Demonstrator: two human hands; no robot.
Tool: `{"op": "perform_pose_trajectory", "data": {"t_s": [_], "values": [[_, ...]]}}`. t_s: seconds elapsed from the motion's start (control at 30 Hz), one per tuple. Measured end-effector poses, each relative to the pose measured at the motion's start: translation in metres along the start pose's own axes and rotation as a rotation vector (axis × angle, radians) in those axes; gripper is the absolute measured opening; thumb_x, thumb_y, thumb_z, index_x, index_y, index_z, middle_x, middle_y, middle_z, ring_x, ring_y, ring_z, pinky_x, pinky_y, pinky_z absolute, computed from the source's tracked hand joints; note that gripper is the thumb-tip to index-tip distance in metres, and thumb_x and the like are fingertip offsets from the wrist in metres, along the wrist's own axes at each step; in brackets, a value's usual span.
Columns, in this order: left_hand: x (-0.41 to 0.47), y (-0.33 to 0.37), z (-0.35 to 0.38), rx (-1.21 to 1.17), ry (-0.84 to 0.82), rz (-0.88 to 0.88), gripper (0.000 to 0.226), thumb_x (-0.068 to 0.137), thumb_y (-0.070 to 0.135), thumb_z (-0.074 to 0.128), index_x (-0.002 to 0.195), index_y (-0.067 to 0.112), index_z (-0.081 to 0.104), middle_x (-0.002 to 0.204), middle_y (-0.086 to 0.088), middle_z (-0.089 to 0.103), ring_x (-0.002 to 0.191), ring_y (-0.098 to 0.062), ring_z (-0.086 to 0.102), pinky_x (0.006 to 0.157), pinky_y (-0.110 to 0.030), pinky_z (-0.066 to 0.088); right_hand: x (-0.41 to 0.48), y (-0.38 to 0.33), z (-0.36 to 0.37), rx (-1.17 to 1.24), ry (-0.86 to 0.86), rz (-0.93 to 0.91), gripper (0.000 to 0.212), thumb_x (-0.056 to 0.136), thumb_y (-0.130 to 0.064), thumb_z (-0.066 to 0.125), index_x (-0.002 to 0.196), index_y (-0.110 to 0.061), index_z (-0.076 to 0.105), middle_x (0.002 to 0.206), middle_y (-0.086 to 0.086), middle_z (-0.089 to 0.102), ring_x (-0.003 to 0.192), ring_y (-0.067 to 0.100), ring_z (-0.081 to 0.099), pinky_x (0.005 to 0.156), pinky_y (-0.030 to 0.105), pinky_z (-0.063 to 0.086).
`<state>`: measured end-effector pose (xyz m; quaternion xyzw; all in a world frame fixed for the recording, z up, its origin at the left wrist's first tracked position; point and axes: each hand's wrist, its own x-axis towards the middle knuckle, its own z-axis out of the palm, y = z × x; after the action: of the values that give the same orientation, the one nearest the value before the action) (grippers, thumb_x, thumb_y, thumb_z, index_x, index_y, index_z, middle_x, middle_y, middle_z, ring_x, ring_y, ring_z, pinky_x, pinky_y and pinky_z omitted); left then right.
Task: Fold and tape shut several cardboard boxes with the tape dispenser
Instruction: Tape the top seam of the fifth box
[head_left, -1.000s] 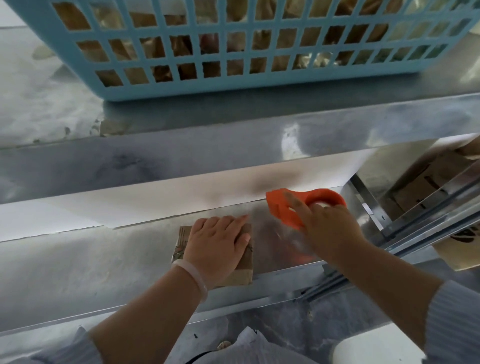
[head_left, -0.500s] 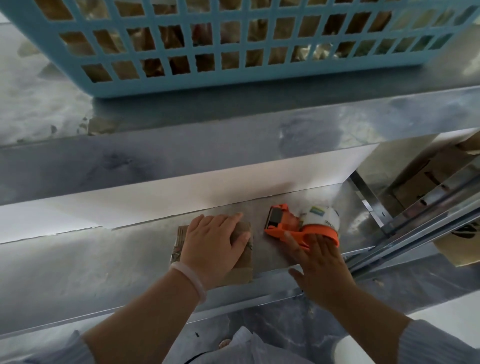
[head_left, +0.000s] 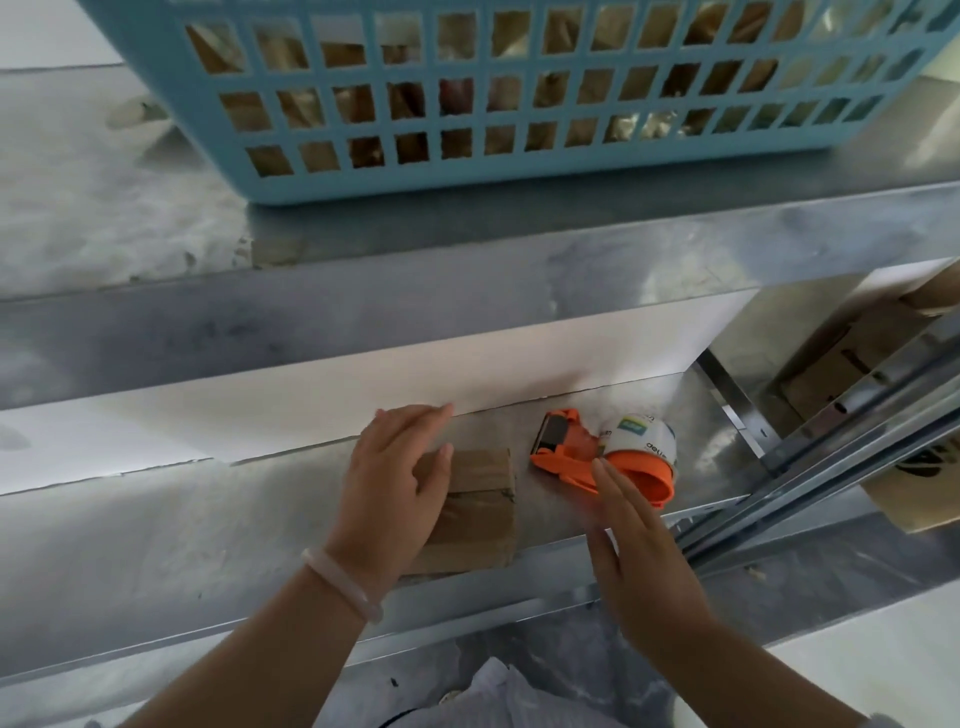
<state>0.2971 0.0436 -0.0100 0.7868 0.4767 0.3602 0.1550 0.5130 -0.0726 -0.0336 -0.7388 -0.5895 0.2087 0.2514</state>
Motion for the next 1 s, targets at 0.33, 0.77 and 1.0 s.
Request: {"op": "perform_pose_trajectory", "data": {"t_s": [0.33,0.77,1.0], "values": [[-0.024,-0.019,0.004,0.050,-0.235,-0.402,0.087,0.087,0.051,0.061,0.154,0.017,0.018,0.161,0.005,0.012,0.147,-0.012,0.011,0.115,-0.022,0.009,0.054,-0.079,0.061,0.652,-0.151,0.528,0.064,0.095,-0.050,0.053,0.149,-0.022,0.035,0.142,0.004,0.050,0.128,0.021,0.047,0.110,0.037,0.036],[-0.025,-0.039,0.003,-0.713,-0.111,-0.836,0.047,0.105,0.020,0.040,0.150,0.027,0.030,0.098,0.023,0.049,0.080,0.006,0.047,0.068,-0.007,0.040,0.058,-0.079,0.053,0.676,-0.123,0.580,0.047,0.103,-0.049,0.030,0.137,-0.025,0.053,0.117,0.000,0.053,0.120,0.023,0.049,0.107,0.037,0.035],[-0.037,-0.042,-0.011,-0.142,-0.124,-0.061,0.048,0.104,0.041,0.031,0.150,0.027,0.027,0.155,0.010,0.030,0.145,-0.004,0.022,0.118,-0.022,0.019,0.046,-0.061,0.055,0.166,0.047,-0.096,0.057,0.102,-0.046,0.033,0.155,-0.028,0.019,0.161,-0.009,0.017,0.146,0.005,0.015,0.118,0.023,0.015]]}}
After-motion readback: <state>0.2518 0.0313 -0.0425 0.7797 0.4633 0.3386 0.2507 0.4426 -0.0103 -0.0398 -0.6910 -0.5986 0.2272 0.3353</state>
